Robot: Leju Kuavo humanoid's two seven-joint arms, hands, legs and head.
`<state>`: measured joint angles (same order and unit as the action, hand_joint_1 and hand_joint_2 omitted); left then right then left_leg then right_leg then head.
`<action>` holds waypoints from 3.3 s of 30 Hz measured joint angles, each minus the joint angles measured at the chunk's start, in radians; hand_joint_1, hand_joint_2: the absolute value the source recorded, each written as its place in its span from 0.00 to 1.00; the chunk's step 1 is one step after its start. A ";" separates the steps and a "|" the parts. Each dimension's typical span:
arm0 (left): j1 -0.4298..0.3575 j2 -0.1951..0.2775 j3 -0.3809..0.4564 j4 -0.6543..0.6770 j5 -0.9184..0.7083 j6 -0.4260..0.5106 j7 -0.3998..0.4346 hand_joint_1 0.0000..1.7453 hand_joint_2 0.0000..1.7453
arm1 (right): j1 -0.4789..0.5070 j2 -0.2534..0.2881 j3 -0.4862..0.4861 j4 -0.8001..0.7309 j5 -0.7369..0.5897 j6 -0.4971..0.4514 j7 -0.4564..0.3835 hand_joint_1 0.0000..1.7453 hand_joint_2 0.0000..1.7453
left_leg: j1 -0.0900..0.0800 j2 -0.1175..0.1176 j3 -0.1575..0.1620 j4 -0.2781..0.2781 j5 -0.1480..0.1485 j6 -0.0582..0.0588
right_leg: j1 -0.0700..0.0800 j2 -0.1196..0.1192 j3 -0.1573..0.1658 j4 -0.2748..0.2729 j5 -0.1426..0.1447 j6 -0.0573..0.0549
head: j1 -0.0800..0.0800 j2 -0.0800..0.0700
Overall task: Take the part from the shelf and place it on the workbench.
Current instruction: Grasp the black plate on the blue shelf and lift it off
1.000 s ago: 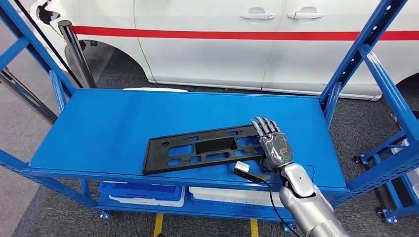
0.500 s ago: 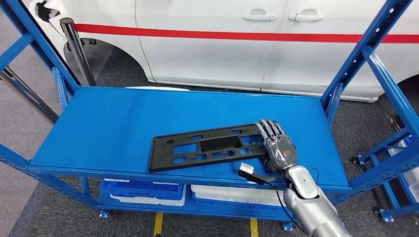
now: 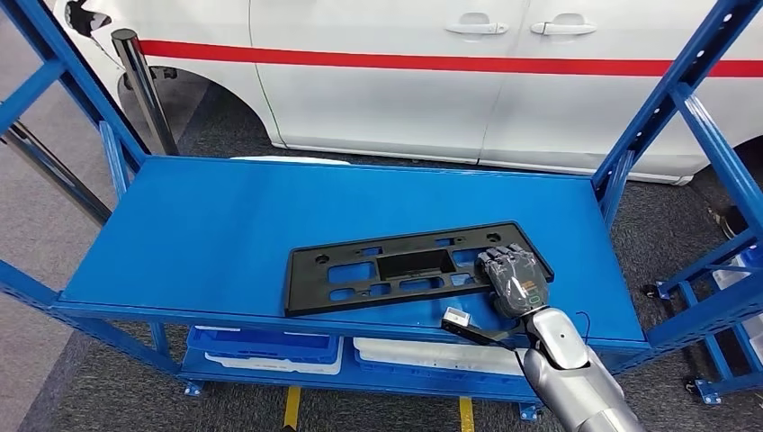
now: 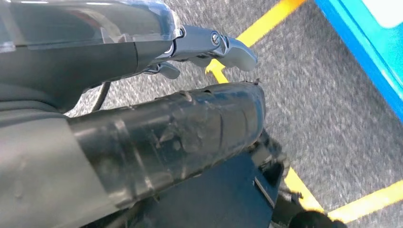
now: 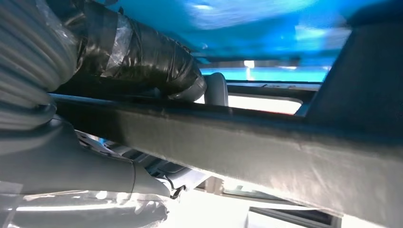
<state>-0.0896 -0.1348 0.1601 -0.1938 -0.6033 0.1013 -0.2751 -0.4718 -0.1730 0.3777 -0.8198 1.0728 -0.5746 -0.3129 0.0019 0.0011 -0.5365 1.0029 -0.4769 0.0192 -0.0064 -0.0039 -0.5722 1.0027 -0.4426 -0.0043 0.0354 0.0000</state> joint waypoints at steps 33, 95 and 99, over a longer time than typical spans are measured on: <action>0.033 -0.001 0.076 0.000 -0.004 -0.011 -0.065 0.00 0.75 | 0.426 0.225 -0.123 -0.844 0.083 -0.116 0.004 1.00 1.00 | 0.008 -0.007 -0.048 0.108 -0.079 -0.023 | -0.009 0.001 -0.028 0.026 -0.014 -0.013 | -0.004 0.000; 0.037 -0.013 0.138 0.000 -0.039 0.135 -0.018 0.00 1.00 | 0.512 0.291 -0.022 -0.875 0.020 -0.116 -0.003 1.00 1.00 | 0.012 -0.002 -0.126 0.162 -0.068 -0.030 | -0.013 0.004 0.008 0.036 -0.050 -0.026 | -0.005 0.000; 0.037 -0.014 0.139 0.000 -0.040 0.135 -0.018 0.00 1.00 | 0.514 0.291 -0.021 -0.874 0.019 -0.116 -0.003 1.00 1.00 | 0.011 -0.002 -0.137 0.294 -0.121 -0.029 | -0.002 0.001 -0.025 0.039 -0.027 -0.030 | -0.006 0.000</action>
<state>-0.0527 -0.1484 0.2993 -0.1938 -0.6435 0.2362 -0.2933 0.0418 0.1183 0.3567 -1.6941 1.0914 -0.6905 -0.3162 0.0130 -0.0006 -0.6730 1.2969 -0.5983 -0.0098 -0.0087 -0.0032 -0.5972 1.0421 -0.4698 -0.0341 0.0295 0.0000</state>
